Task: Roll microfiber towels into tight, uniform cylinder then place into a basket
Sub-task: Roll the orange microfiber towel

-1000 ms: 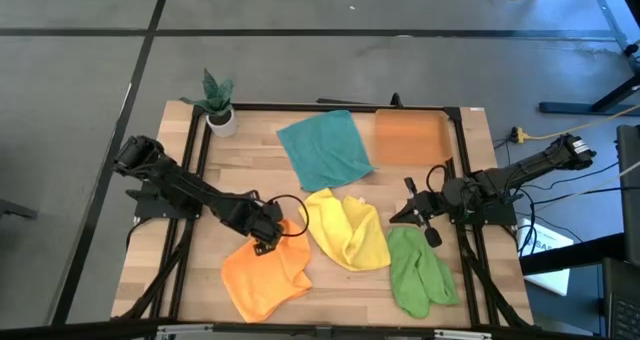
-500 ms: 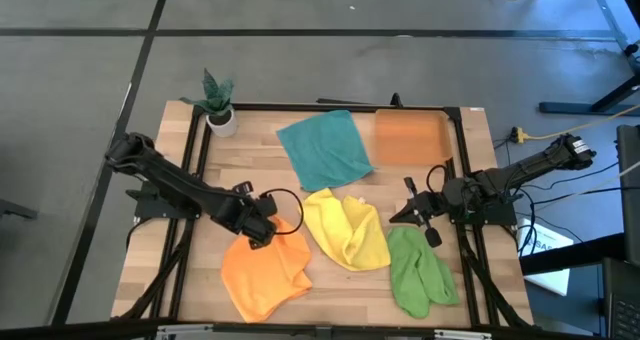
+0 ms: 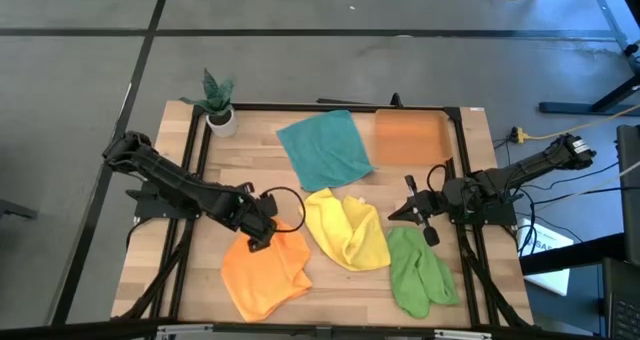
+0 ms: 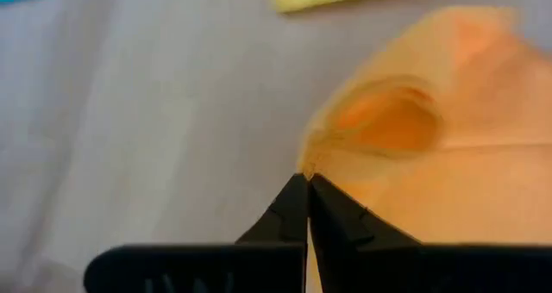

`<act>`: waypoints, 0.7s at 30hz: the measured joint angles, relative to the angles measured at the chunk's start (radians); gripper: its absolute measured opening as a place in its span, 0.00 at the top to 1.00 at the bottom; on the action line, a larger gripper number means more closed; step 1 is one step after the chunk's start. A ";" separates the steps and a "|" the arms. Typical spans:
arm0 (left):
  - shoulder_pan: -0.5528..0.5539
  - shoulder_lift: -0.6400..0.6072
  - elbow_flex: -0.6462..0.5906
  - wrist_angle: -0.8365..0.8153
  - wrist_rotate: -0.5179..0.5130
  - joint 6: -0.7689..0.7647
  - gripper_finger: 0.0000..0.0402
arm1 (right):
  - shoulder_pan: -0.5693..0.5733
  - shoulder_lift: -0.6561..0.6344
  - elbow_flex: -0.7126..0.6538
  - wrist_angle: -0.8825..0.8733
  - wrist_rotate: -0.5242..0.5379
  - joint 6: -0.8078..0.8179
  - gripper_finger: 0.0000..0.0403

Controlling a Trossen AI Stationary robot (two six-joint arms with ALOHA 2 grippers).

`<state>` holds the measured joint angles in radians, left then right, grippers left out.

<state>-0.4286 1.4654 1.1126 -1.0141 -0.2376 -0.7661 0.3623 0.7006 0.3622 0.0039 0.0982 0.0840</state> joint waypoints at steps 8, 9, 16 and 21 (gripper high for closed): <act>-0.024 0.018 0.000 0.047 0.174 -0.017 1.00 | 0.000 0.000 0.000 0.000 -0.002 -0.011 0.99; -0.026 0.023 0.000 0.038 0.156 -0.019 1.00 | 0.000 0.000 0.000 0.000 -0.002 -0.011 0.99; -0.034 0.021 -0.001 0.019 0.078 -0.055 1.00 | 0.000 0.015 0.000 0.023 -0.003 -0.011 0.99; -0.035 0.021 -0.001 0.019 0.052 -0.053 1.00 | 0.000 0.128 0.000 0.136 0.033 -0.011 0.99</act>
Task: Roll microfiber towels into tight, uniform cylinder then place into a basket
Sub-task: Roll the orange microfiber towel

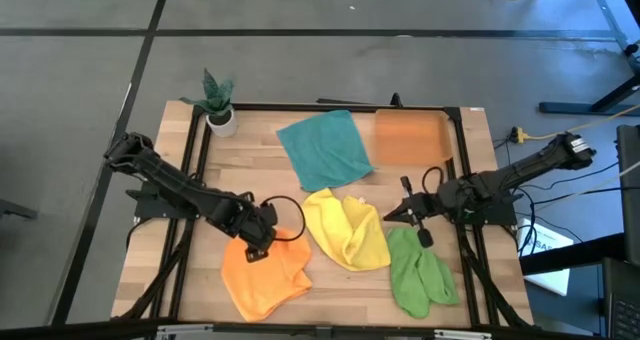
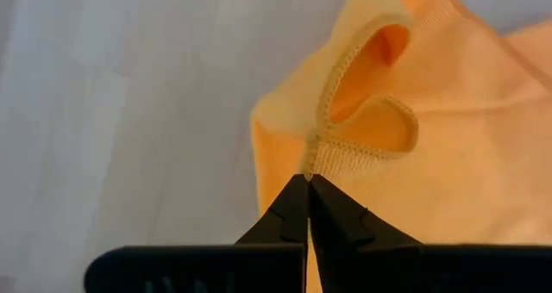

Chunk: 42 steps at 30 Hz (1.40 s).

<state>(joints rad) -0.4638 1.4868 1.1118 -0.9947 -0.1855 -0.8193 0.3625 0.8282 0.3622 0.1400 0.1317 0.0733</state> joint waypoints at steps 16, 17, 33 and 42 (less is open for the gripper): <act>-0.002 0.000 0.000 0.002 -0.033 -0.011 1.00 | -0.007 0.650 0.319 0.276 -0.065 -0.116 0.99; -0.002 0.000 0.000 0.002 -0.033 -0.012 1.00 | -0.010 0.684 0.353 0.277 -0.100 -0.123 0.99; -0.002 0.000 0.000 0.011 -0.039 -0.012 1.00 | -0.132 1.179 0.821 0.285 -0.232 -0.212 0.99; -0.002 0.000 0.000 0.022 -0.050 -0.012 1.00 | -0.163 1.323 0.899 0.286 -0.219 -0.213 0.99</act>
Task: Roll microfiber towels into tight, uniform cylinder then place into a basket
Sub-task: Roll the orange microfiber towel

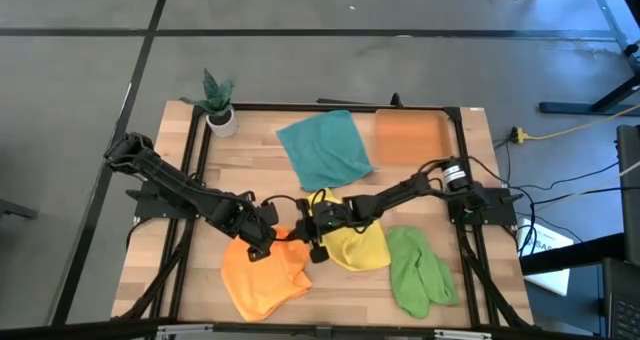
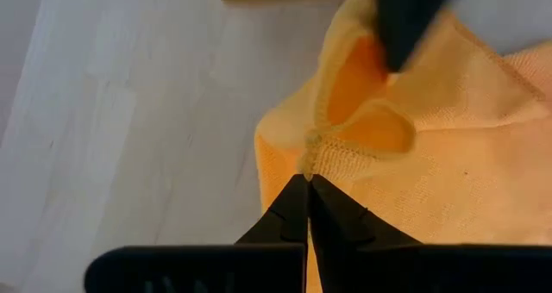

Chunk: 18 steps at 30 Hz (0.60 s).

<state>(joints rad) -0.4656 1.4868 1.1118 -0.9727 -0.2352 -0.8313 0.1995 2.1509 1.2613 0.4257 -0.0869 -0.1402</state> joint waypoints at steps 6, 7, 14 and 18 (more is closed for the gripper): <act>-0.001 0.000 0.000 0.000 -0.021 0.026 1.00 | -0.009 0.033 0.002 -0.003 0.037 0.037 0.99; -0.003 0.000 0.000 -0.004 -0.023 0.026 1.00 | -0.012 0.037 0.002 -0.005 0.041 0.044 0.99; -0.021 0.000 0.000 -0.027 -0.069 0.014 1.00 | -0.019 0.041 0.002 -0.043 0.061 0.055 0.99; -0.032 0.000 0.000 -0.076 -0.111 -0.005 1.00 | -0.028 0.041 0.002 -0.054 0.068 0.056 0.99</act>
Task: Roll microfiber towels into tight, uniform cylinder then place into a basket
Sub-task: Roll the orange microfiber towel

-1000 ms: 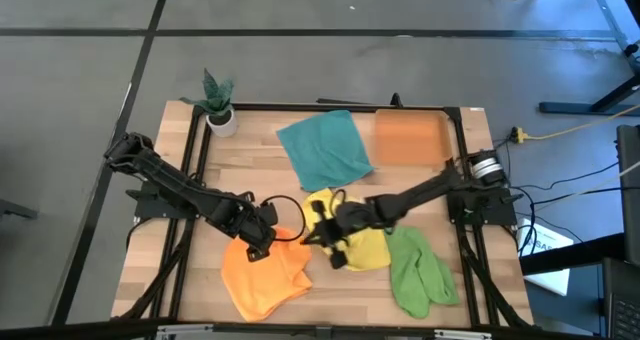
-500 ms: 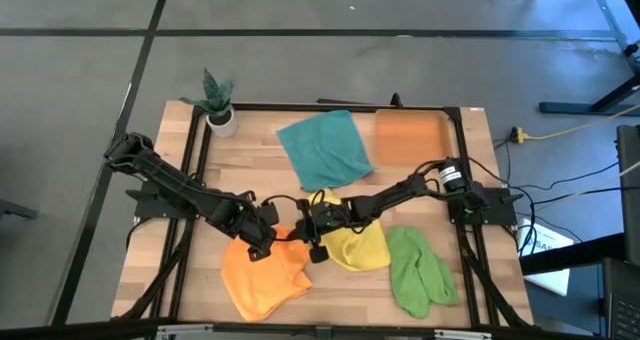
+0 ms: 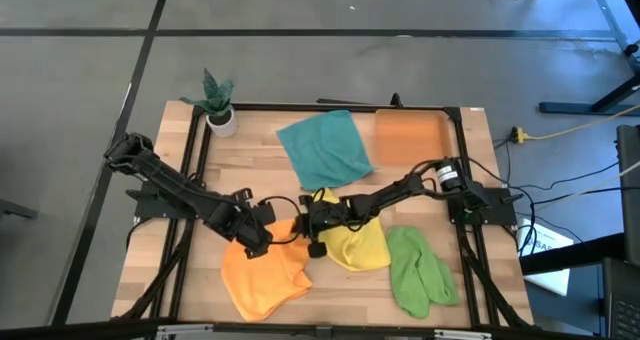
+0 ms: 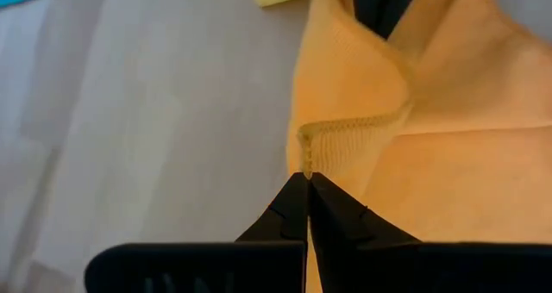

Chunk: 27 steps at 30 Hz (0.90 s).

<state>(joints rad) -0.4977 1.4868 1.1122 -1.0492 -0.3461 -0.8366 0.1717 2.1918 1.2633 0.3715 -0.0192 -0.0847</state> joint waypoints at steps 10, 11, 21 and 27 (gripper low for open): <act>0.007 0.000 0.000 -0.095 -0.053 -0.078 1.00 | 0.035 -0.032 0.000 -0.013 0.003 -0.029 0.99; 0.007 0.000 0.000 -0.096 -0.057 -0.078 1.00 | 0.044 -0.035 -0.001 -0.023 0.003 -0.030 0.99; 0.018 0.000 0.000 -0.105 -0.080 -0.078 1.00 | 0.119 -0.049 -0.001 -0.086 0.033 -0.049 0.95; 0.018 0.000 0.000 -0.105 -0.083 -0.079 1.00 | 0.135 -0.049 -0.001 -0.145 0.188 -0.080 0.84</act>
<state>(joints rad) -0.4801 1.4864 1.1122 -1.1540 -0.4286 -0.9157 0.3068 2.1426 1.2625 0.2267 0.1687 -0.1644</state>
